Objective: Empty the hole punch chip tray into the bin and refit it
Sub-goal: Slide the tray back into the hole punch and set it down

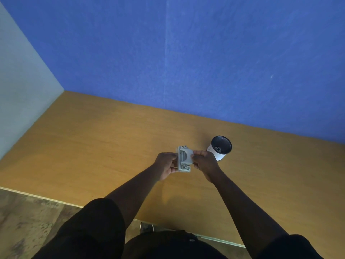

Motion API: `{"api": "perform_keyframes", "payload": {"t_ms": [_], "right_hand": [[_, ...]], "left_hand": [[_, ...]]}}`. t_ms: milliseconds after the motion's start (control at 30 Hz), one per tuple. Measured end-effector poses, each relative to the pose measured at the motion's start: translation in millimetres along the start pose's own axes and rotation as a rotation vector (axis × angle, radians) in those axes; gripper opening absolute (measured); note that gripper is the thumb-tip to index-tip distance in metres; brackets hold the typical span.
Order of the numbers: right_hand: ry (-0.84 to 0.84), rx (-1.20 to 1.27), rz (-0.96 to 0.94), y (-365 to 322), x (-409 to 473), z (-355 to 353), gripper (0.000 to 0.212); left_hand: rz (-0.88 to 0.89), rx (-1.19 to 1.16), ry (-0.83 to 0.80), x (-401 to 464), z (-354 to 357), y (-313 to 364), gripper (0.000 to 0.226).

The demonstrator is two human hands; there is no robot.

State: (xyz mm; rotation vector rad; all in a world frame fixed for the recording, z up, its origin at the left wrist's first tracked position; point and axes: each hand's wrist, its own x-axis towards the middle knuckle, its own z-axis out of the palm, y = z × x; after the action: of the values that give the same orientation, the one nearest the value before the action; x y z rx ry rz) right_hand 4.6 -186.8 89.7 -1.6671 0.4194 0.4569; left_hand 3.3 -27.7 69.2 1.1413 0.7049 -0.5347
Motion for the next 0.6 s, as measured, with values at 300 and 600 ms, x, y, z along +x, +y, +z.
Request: {"api": "perform_keyframes", "payload": {"t_ms": [300,600], "right_hand": [[0.009,-0.028,-0.031,2,4,-3,0.019],[-0.002,-0.065,-0.048,3,1,-7,0.019]], "left_hand": [[0.012,-0.016,-0.008,-1,7,-5,0.016],[0.023,-0.079,0.018,-6,11,-7,0.023]]}}
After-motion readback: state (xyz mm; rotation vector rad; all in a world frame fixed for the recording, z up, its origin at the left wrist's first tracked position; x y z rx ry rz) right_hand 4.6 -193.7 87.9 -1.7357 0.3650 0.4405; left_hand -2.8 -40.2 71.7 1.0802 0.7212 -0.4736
